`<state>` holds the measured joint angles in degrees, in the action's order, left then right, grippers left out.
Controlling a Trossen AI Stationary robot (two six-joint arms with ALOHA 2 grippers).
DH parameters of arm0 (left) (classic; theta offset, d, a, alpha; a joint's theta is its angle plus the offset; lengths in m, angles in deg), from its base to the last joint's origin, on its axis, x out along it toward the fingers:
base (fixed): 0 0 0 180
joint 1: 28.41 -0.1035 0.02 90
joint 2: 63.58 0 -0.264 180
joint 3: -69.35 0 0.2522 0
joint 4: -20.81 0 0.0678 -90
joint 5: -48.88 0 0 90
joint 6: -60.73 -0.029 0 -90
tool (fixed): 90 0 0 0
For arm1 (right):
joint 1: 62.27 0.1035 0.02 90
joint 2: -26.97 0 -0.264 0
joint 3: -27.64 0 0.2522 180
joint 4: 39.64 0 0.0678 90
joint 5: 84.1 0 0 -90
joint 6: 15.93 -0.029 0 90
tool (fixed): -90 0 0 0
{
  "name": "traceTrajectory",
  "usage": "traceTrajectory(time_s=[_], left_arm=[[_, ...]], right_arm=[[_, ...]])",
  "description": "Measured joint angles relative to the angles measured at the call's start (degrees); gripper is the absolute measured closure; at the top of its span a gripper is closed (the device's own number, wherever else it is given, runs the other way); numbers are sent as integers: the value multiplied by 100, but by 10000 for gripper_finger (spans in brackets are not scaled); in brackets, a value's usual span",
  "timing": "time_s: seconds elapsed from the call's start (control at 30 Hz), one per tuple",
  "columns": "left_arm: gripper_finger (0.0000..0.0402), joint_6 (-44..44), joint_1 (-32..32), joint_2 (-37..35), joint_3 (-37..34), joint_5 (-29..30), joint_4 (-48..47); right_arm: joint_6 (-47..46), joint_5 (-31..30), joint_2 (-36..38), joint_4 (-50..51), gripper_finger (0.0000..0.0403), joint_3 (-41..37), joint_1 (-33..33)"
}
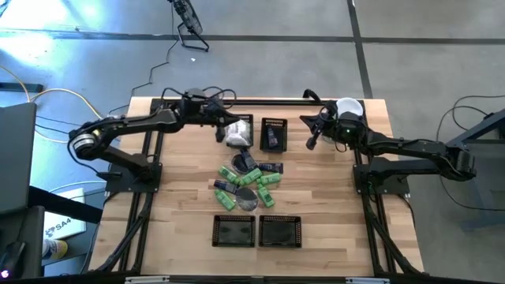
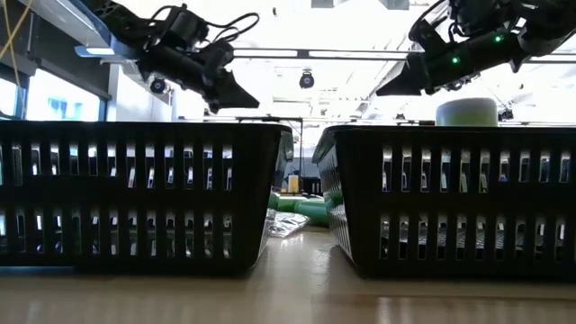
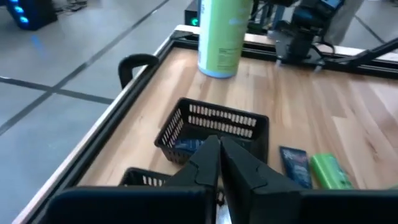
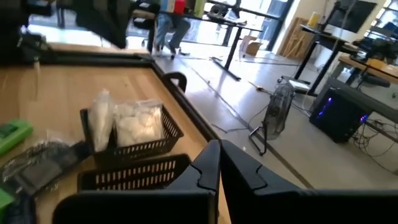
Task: Pick & Place Travel size toiletries
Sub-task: Put the green shampoo into the bottom left black bin
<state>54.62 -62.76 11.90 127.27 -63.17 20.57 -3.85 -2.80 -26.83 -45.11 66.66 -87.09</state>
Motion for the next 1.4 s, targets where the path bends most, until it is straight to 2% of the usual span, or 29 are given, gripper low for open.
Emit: traceTrajectory(time_s=[0.37,0.6,0.83,1.2,1.4], left_arm=[[390,-79,-648,-418,-523,-468,-7],[390,-114,-647,-731,-570,-785,4],[390,-11,-577,-1020,-636,-1131,46],[390,36,157,-1407,-1213,-550,430],[390,39,174,-1457,-1248,-410,470]], right_arm=[[-803,-19,0,-216,398,0,4],[-1149,155,0,-82,399,197,249],[-1305,77,0,324,399,341,825],[-1550,-306,-41,528,399,341,1607],[-1561,-284,-483,572,399,385,1894]])
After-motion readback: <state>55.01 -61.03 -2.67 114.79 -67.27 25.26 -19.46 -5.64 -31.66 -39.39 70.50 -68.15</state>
